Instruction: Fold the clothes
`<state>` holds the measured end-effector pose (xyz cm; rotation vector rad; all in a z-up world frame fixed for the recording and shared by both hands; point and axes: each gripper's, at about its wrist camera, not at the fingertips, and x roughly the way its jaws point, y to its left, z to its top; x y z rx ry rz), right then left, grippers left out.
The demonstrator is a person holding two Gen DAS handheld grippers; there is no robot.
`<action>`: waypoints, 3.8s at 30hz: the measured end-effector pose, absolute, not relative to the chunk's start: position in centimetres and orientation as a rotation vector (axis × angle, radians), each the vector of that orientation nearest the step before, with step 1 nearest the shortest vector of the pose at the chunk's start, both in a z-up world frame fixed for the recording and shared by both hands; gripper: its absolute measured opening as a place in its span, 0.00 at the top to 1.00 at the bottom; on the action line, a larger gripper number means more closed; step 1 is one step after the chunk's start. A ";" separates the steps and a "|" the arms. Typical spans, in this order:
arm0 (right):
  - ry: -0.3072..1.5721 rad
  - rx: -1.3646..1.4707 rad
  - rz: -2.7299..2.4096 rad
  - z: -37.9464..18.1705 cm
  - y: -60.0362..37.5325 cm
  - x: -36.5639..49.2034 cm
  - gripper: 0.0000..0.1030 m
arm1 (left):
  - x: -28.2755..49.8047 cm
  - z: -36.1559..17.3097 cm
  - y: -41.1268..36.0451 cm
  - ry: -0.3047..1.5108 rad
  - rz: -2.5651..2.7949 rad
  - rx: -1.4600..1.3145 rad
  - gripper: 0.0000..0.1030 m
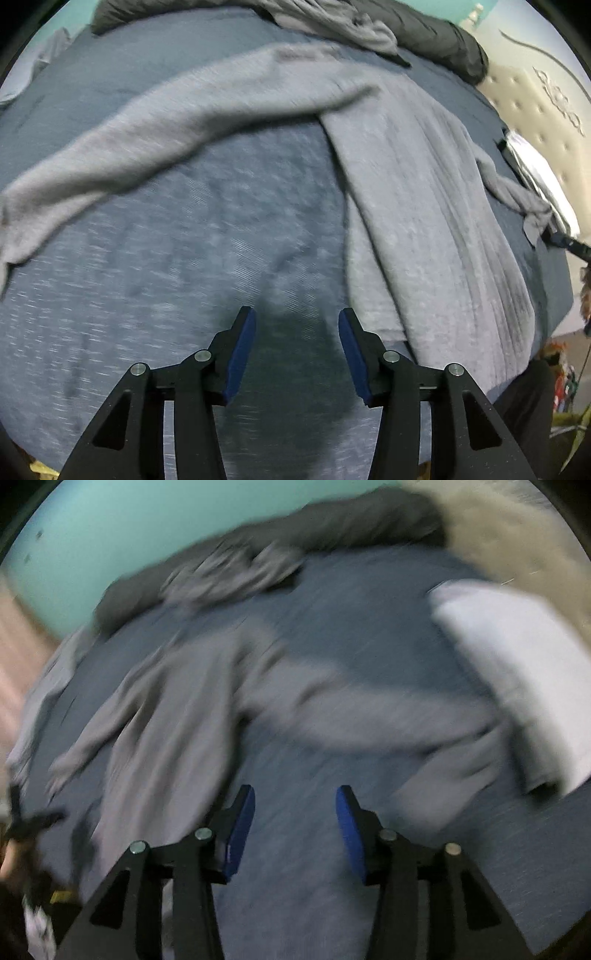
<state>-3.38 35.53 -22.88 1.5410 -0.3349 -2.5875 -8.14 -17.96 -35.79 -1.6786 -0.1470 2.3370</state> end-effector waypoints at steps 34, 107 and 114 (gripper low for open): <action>-0.218 1.620 -2.214 -28.7 23.7 -1.0 0.95 | -5.0 -34.0 -13.0 -0.064 2.226 -1.541 0.93; -0.275 1.713 -2.323 -29.5 26.9 -0.5 0.68 | -4.1 -38.0 -7.1 0.158 2.230 -1.562 0.76; -0.275 1.708 -2.302 -29.7 26.3 -0.3 0.68 | -5.8 -40.8 -6.0 0.193 2.194 -1.616 0.73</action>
